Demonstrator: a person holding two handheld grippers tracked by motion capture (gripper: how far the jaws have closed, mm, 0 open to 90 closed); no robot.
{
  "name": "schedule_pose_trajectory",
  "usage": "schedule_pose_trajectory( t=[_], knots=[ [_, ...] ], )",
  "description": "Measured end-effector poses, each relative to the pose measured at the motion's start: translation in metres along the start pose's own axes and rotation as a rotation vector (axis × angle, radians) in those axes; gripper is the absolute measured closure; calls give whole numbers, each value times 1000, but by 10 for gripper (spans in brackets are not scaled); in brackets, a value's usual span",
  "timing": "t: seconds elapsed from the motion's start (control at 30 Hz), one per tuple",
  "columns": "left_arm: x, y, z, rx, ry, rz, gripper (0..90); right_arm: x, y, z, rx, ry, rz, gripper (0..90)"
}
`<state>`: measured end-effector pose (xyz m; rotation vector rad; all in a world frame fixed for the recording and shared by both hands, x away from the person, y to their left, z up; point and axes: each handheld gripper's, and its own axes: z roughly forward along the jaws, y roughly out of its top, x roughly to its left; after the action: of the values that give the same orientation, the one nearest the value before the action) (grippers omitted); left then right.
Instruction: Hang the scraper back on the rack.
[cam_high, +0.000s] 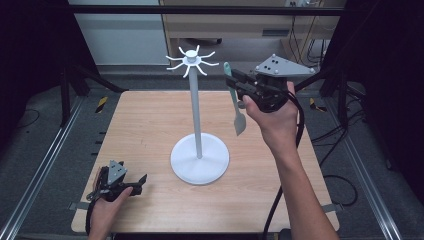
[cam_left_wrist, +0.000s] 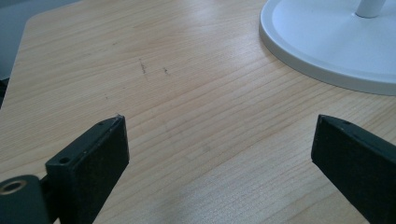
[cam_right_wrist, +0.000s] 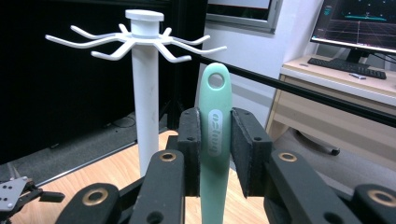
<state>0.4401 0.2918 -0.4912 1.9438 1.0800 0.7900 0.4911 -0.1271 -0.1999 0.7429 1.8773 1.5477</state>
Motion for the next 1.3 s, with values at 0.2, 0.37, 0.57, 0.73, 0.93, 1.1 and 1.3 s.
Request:
schedule_pose_trajectory(
  t=[0.2, 0.37, 0.57, 0.73, 0.93, 1.1, 1.3],
  knots=[
    [0, 0, 0, 0, -1, 0, 37, 2, 3, -1, -8, 5, -5, 744],
    [0, 0, 0, 2, 0, 2, 37, 3, 6, -2, -17, 20, -2, 744],
    [0, 0, 0, 1, 0, 1, 37, 4, 8, -1, -20, 31, -7, 744],
    [0, 0, 0, 2, -2, 2, 37, 4, 9, 1, -16, 42, -6, 743],
    [0, 0, 0, 2, -2, 1, 37, 5, 9, 3, -15, 56, -5, 743],
    [0, 0, 0, 2, -2, 2, 37, 6, 10, 4, -17, 60, -7, 743],
    [0, 0, 0, 2, -2, 1, 37, 6, 10, 5, -12, 67, -5, 743]
  ],
)
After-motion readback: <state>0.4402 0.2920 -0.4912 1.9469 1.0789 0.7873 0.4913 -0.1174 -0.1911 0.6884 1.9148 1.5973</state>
